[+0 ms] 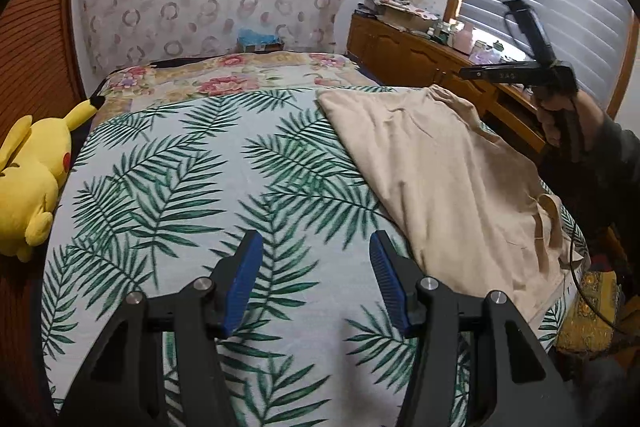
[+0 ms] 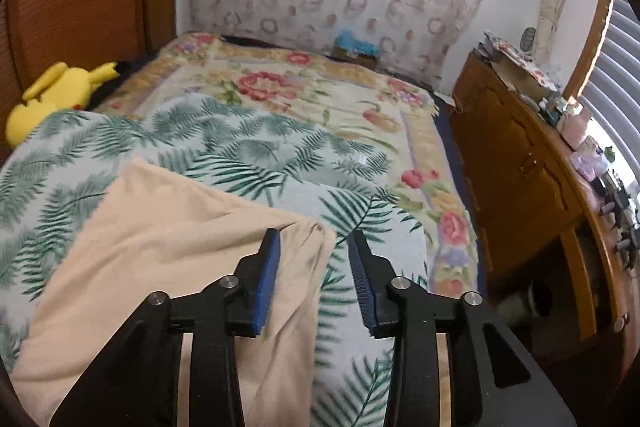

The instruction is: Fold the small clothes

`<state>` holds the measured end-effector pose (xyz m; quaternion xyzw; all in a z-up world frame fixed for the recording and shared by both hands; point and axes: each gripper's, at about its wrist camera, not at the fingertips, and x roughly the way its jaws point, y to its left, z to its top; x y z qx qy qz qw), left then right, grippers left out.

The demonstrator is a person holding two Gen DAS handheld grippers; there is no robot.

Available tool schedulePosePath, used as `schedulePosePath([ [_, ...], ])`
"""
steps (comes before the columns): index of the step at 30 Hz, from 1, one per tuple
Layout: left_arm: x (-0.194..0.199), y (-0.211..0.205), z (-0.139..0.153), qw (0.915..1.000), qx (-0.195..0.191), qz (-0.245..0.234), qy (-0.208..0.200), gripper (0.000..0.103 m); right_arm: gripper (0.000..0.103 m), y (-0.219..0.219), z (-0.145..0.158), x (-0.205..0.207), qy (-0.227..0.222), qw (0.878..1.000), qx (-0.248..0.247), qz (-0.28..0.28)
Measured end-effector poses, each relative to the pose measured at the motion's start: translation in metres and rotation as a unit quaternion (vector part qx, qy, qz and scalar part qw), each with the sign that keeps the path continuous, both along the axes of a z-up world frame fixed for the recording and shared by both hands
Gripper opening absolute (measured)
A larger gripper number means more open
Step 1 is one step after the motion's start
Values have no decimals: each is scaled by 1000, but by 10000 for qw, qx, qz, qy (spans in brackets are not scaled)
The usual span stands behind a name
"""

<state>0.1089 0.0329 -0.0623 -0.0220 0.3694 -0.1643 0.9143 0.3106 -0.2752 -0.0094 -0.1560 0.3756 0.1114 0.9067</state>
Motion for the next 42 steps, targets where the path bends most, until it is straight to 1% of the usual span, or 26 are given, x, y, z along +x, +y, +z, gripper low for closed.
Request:
schedulePosePath([
  [2,-1,-6,1,10000,13,-55,-14,54,43,1,6,-18,-60,9999,50,105],
  [8,-10,-24,5,9997,74,-218,-82,54,45,2,14,-73,-125,9991,196,348],
  [13,-19,-37,7,9994,152,-291,-133,54,45,3,6,-112,-105,9981,361,483],
  [20,-35,-49,13,9989,232,-347,-232,54,45,5,-10,-151,10,9969,531,577],
  [26,-37,-60,12,9985,282,-420,-204,54,45,5,-20,-176,94,9959,668,598],
  [29,-39,-69,8,9980,258,-562,-121,54,45,2,-29,-187,227,9938,856,677],
  [33,-40,-82,-2,9967,296,-756,35,55,45,4,-45,-198,437,9933,821,689],
  [36,-40,-88,-8,9962,321,-803,120,55,45,4,-56,-203,546,9928,811,687],
  [39,-42,-91,-12,9959,301,-836,182,55,45,3,-61,-206,588,9930,775,668],
  [42,-43,-91,-14,9958,301,-837,208,55,45,4,-63,-210,569,9940,622,700],
])
